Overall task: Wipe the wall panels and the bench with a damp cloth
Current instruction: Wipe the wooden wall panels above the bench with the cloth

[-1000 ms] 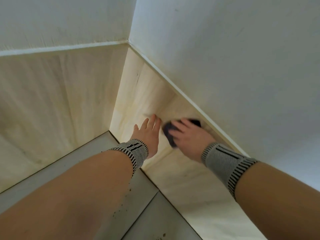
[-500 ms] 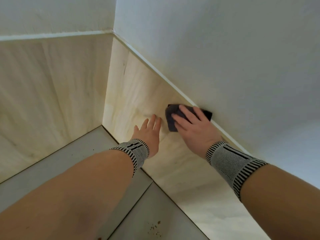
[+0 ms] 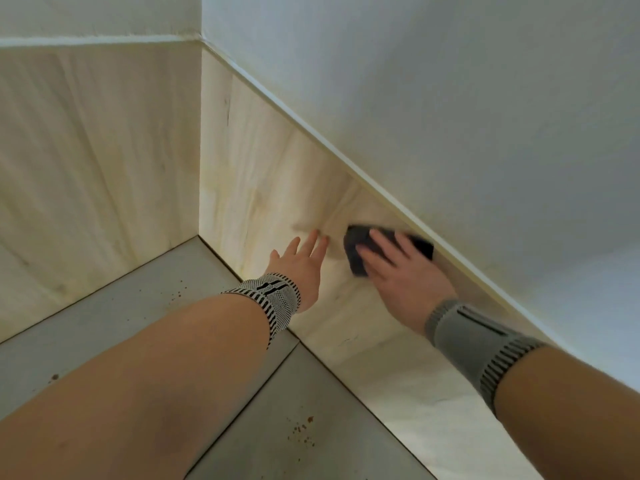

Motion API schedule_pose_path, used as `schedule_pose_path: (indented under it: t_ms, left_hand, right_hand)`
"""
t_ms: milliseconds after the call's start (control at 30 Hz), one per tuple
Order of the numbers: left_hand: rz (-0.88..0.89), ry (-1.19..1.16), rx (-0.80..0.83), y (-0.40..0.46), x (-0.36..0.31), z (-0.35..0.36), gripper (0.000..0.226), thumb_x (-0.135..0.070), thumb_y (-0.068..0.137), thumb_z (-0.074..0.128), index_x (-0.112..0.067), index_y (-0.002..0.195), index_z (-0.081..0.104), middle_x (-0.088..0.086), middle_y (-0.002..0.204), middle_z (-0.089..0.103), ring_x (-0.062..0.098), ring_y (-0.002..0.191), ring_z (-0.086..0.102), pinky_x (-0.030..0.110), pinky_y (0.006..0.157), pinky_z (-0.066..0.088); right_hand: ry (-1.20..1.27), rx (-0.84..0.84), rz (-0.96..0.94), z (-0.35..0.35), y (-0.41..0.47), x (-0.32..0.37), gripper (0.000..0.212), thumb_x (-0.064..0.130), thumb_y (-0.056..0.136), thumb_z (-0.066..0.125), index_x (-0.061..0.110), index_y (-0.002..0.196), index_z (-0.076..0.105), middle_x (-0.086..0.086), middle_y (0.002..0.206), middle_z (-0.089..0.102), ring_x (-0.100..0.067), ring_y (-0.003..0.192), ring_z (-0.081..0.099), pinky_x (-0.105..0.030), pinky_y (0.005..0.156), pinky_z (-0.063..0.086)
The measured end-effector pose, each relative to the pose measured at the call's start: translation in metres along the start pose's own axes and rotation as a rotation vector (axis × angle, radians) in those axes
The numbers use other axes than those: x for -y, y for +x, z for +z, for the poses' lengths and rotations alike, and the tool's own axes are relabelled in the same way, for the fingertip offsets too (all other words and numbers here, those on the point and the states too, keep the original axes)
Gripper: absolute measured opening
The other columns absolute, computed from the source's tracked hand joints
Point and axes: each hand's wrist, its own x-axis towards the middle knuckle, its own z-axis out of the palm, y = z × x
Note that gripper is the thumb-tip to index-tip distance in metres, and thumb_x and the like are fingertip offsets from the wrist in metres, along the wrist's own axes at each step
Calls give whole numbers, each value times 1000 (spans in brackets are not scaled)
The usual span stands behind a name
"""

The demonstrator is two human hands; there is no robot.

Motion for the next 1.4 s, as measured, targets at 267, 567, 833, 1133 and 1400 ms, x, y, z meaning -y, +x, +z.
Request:
schedule_pose_path:
  t_ms: [267,567,833,1133,1400]
  left_hand:
    - [-84,20,51,-9,-12,25,95,4,87,44,-21,155,-18,-3,164,-20,26,152,-9,54,121,11]
    - [-178,-15,97,-12,-32,69,100,3,87,52,-20,155,-17,-4,164,-17,25,152,-10,56,120,10]
    - [-263,-98,0,5,-29,66,97,4,87,48,-20,155,-17,-7,164,-18,22,152,-9,54,120,13]
    - [-278,-122,76,26,-5,86,92,0,90,46,-20,156,-15,-8,164,-17,22,152,-8,53,120,16]
    - [-297,-118,88,33,18,87,93,-5,92,50,-18,155,-17,-8,164,-17,21,152,-9,52,118,24]
  right_hand:
    - [-51,210,-90,9,-17,10,49,27,101,26,12,145,41,-7,162,12,-34,148,-8,-49,117,-10]
    - [-42,294,-272,53,-40,30,47,30,103,27,11,142,47,-8,161,17,-33,148,-3,-49,117,-12]
    - [41,-184,111,25,9,16,62,19,90,15,10,148,34,-11,160,22,-37,147,8,-52,115,-8]
    - [67,-209,48,42,52,30,57,18,88,24,1,127,61,-13,144,49,-38,140,32,-49,117,2]
    - [33,163,-329,66,57,54,45,22,103,27,8,133,57,-10,157,28,-33,148,4,-46,116,-15]
